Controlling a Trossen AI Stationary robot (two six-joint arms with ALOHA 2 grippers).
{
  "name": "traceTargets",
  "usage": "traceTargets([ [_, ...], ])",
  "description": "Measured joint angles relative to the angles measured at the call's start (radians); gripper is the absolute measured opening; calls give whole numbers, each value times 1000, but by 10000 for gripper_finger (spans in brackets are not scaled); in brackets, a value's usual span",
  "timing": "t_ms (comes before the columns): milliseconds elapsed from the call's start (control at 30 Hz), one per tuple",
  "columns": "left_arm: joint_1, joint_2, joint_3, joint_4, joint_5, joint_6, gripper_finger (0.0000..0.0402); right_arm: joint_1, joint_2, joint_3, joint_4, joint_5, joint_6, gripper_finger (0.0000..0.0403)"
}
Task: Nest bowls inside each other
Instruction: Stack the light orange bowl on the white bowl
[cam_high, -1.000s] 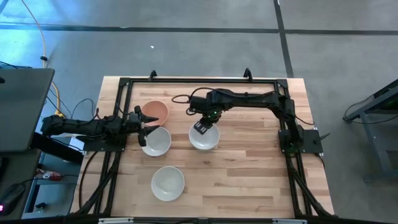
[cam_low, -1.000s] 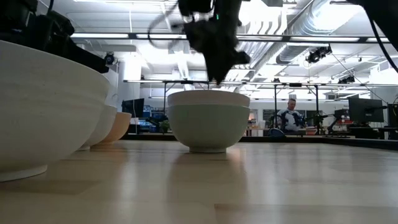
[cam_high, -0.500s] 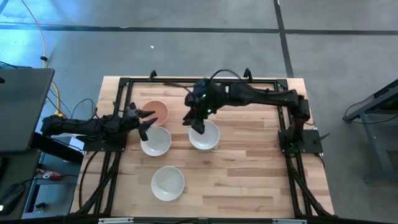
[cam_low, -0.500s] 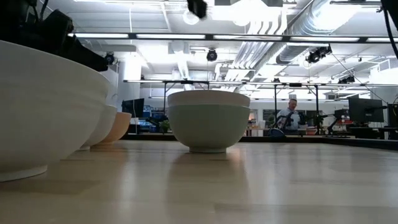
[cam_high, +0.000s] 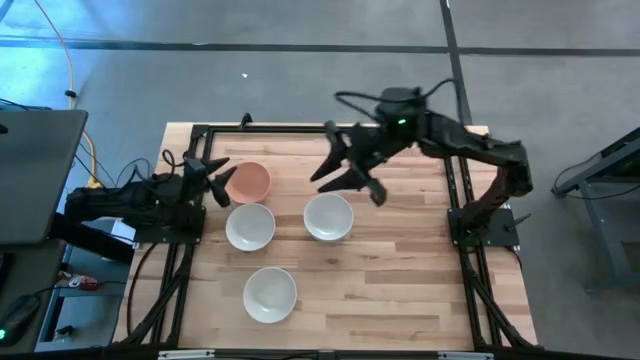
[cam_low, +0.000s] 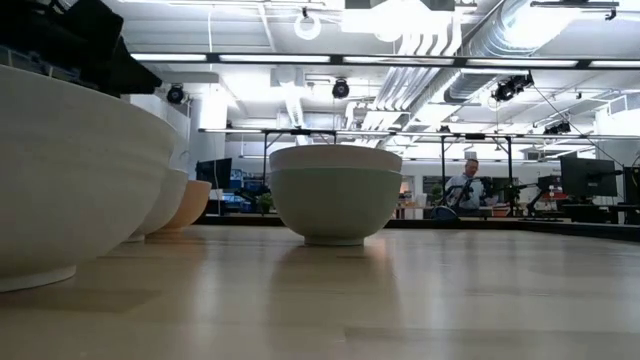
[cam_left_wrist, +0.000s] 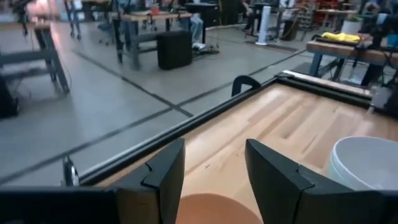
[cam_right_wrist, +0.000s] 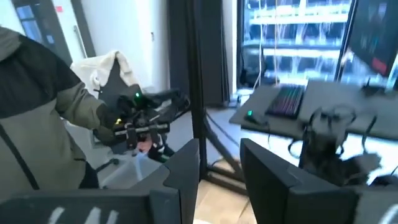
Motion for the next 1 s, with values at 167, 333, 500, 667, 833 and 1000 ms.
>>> traceTargets([
  [167,26,14,48,-57,12,-112,156,0,-84,0,-23,-24,-90,110],
  [333,50,52,106,-103,50,-133,156,0,-169,0,-207,-23,-173,110],
  [500,66,103,131,-110,79,-128,156,0,-222,0,-416,56,-228,110],
  [667,91,165,158,-144,128,-122,156,0,-256,0,-511,139,-240,110],
  [833,151,260,220,-354,144,-221,157,-7,-290,0,-534,147,-247,110],
  [1000,224,355,279,-440,181,-303,157,-7,-329,0,-525,168,-247,110],
])
